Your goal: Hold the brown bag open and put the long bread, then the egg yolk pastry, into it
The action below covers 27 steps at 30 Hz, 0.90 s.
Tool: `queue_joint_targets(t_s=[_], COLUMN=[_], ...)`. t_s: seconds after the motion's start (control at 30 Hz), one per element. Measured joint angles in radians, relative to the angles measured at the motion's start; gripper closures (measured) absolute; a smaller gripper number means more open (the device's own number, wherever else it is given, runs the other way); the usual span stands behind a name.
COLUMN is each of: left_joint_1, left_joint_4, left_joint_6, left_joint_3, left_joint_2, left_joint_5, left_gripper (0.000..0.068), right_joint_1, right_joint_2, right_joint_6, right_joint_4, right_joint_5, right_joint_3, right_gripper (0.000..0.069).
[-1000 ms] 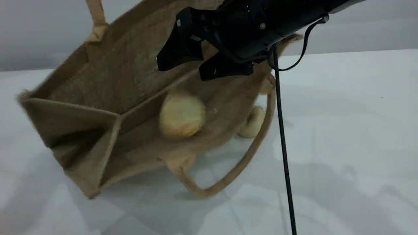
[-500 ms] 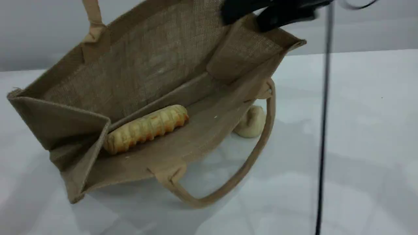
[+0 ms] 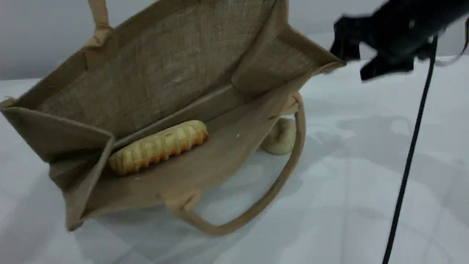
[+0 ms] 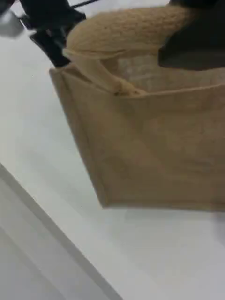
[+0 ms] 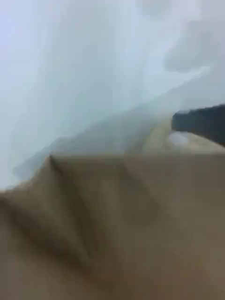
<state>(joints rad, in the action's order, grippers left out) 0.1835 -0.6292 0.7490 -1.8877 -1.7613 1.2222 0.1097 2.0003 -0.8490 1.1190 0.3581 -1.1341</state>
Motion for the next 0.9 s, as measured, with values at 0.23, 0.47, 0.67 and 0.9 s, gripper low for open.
queue_joint_targets(t_s=[0.23,0.47,0.67,0.9], left_joint_1=[0.0,0.0,-0.001,-0.001], left_joint_4=[-0.003,-0.006,-0.01,-0.036], left_joint_6=[0.0,0.0,-0.006,-0.022], left_joint_3=[0.0,-0.001,-0.023,-0.032], left_joint_2=[0.0,0.0,0.002,0.008], left_joint_5=[-0.008,-0.023,-0.03,-0.028], left_gripper=[0.0598,0.0598,0.0598,0.0598], right_joint_1=[0.011,0.043,0.082,0.096], right_joint_2=[0.125,0.165,0.169,0.208], right_joint_6=[-0.207,-0.362,-0.397,-0.395], right_joint_4=[0.211,0.4,0.42,0.418], right_joint_5=[0.035,0.118,0.041,0.076], right_joint_3=[-0.026,-0.077,-0.079,-0.08], right_gripper=[0.0153,0.0153,0.0153,0.0153])
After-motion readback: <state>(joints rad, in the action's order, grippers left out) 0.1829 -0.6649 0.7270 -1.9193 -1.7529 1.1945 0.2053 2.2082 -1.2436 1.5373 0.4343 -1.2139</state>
